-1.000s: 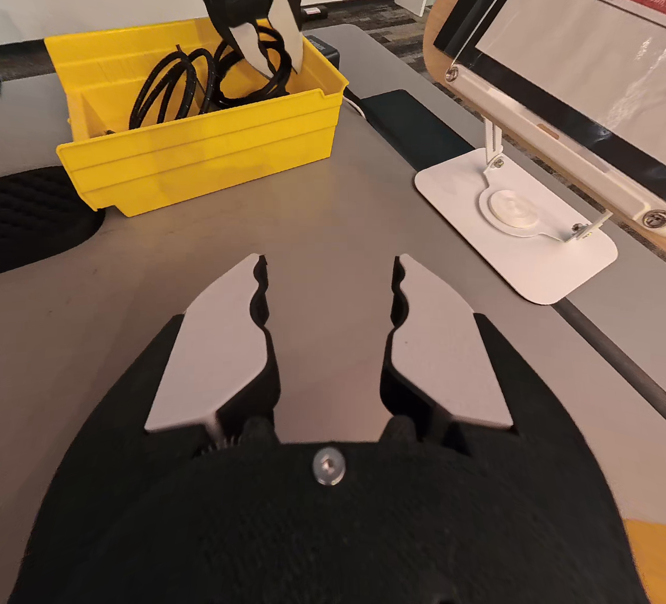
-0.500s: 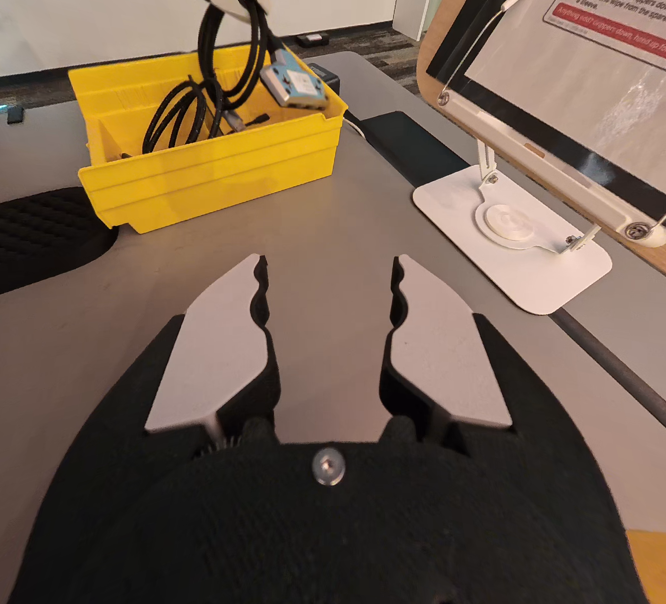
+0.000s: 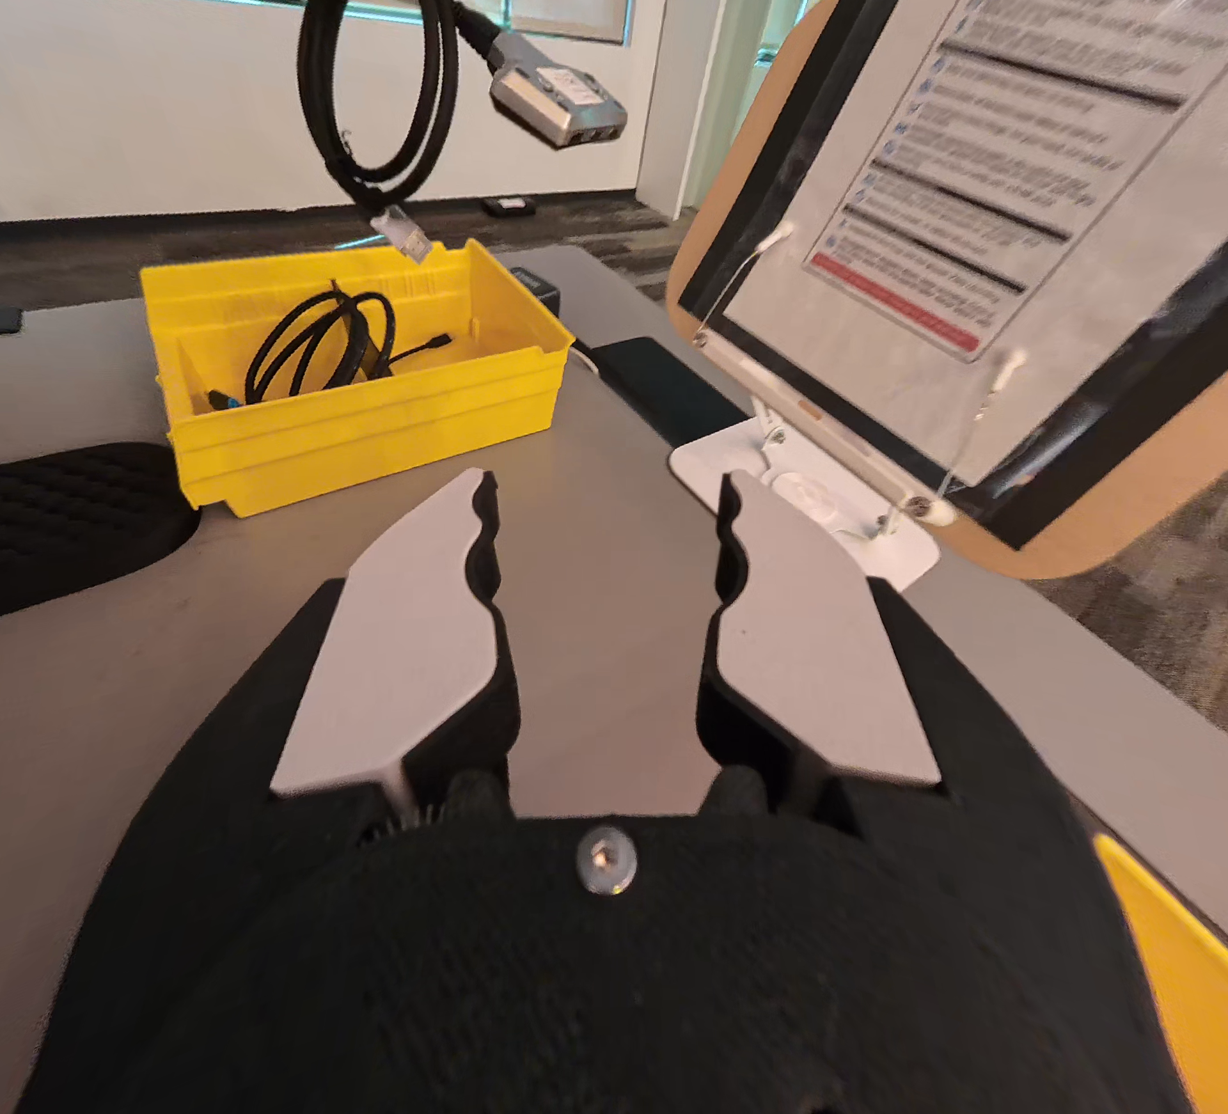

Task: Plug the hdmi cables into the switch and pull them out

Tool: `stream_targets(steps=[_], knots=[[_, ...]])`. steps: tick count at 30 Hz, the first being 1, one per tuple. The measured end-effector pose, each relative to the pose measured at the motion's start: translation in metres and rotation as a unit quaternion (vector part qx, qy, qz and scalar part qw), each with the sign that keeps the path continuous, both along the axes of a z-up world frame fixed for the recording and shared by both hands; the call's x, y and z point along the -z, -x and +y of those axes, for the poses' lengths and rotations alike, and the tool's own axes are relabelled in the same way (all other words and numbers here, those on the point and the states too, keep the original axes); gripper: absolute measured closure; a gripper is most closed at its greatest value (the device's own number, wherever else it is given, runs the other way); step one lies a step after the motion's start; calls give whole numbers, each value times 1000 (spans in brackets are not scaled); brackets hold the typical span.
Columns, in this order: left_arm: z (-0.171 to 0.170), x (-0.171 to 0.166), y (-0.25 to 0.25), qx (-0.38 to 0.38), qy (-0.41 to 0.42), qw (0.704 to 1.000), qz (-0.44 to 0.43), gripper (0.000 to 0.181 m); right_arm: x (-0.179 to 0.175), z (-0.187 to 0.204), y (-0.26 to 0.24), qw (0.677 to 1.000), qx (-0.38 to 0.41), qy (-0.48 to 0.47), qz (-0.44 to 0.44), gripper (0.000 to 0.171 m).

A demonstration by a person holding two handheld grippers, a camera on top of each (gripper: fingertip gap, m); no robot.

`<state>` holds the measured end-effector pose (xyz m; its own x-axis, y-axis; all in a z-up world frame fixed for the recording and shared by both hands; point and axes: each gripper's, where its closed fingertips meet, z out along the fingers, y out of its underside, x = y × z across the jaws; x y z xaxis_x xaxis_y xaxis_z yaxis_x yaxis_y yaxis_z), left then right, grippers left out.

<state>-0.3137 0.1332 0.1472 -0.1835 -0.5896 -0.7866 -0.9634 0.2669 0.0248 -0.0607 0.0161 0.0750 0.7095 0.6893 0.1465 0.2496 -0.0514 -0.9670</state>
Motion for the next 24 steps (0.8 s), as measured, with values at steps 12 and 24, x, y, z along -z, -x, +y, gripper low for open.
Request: stream_targets(steps=[12, 24], knots=[[-110, 96, -163, 80, 158, 976, -127, 174, -75, -39, -90, 988, 113, -109, -9, 109], [-99, 232, -193, 77, 206, 975, -20, 174, -75, -31, -107, 983, 138, -117, -15, 110]])
